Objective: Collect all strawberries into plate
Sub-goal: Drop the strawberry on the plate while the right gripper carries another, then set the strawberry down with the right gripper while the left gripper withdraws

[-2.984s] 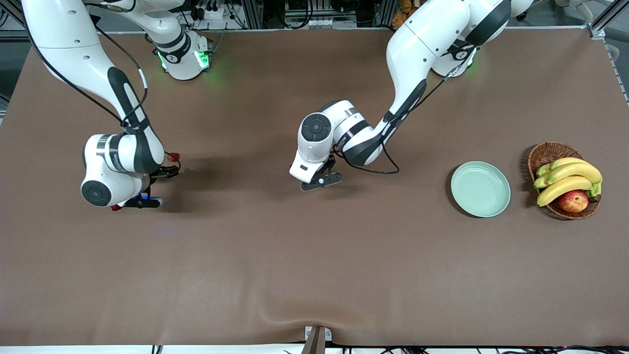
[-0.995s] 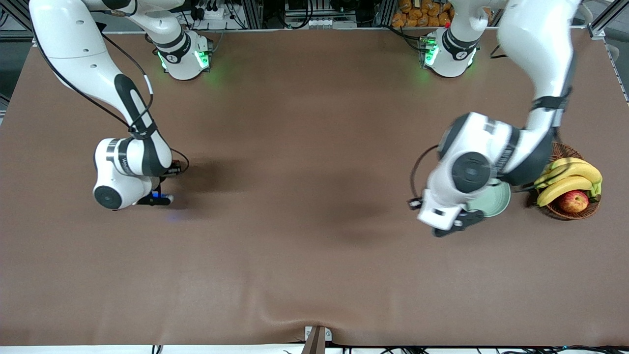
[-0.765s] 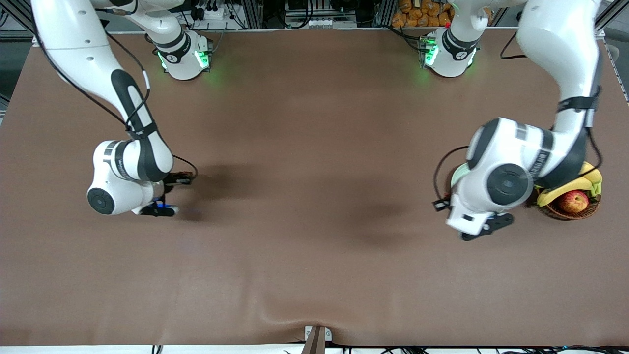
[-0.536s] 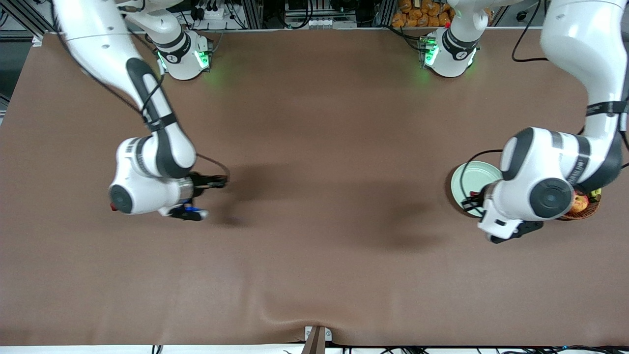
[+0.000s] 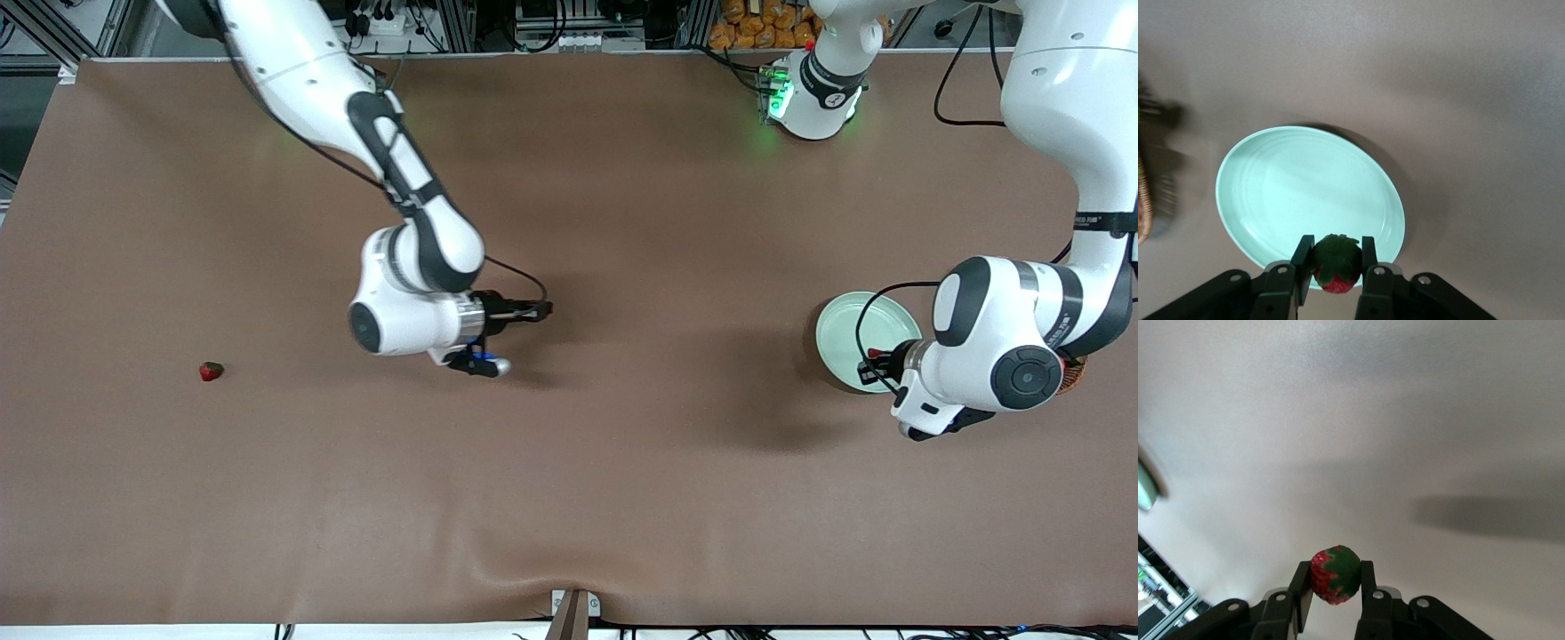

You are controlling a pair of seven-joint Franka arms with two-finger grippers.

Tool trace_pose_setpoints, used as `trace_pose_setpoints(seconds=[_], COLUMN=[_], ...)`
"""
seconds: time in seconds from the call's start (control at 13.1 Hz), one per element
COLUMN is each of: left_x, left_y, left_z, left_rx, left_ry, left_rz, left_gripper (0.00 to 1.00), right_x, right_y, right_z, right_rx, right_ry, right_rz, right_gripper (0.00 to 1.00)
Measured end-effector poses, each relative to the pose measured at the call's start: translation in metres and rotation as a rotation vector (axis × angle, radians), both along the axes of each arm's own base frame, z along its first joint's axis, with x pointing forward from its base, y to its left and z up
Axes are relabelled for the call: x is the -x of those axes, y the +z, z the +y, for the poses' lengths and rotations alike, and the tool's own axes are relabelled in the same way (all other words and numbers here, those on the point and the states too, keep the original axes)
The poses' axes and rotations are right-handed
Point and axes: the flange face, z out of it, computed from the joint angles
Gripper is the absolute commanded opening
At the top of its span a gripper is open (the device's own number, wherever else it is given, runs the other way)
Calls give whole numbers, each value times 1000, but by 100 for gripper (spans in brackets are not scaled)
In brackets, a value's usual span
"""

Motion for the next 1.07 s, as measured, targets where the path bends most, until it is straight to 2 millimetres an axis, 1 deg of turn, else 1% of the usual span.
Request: trace_pose_setpoints(seconds=[0.08,0.15,0.23,0.31,0.38,0.46,0.54,0.61,0.69,0.84,0.92,0.99,1.07], left_x=[1,2,5,10,16,23,29,33,35,34,33,32,30], left_y=[-6,-13,-21,-31,-43,-54,-63,-69,-72,-70,-66,-59,-49], left_z=[-1,-2,-3,-5,-4,0,7,13,17,18,17,16,16], left_rx=[4,7,9,11,11,3,-8,-17,-19,-18,-19,-21,-25], left_ry=[-2,-4,-7,-11,-14,-19,-25,-28,-27,-27,-28,-29,-30], left_rz=[1,6,16,25,36,46,53,57,57,51,43,31,15], left_gripper=[0,0,0,0,8,13,38,81,100,100,100,100,100], right_x=[3,5,5,3,1,0,-1,-4,-10,-25,-34,-44,-55], right_y=[-10,-17,-22,-28,-31,-33,-34,-33,-29,-17,-7,3,15], right_z=[9,14,16,15,14,13,12,9,5,-13,-28,-47,-74], right_rx=[9,15,20,28,34,38,41,42,41,40,49,66,96], right_ry=[0,4,4,-5,-16,-21,-24,-28,-37,-50,-46,-32,-12], right_rz=[-12,-13,-15,-25,-37,-42,-44,-48,-57,-65,-63,-61,-59], right_gripper=[13,15,21,37,55,70,78,87,92,100,100,100,100])
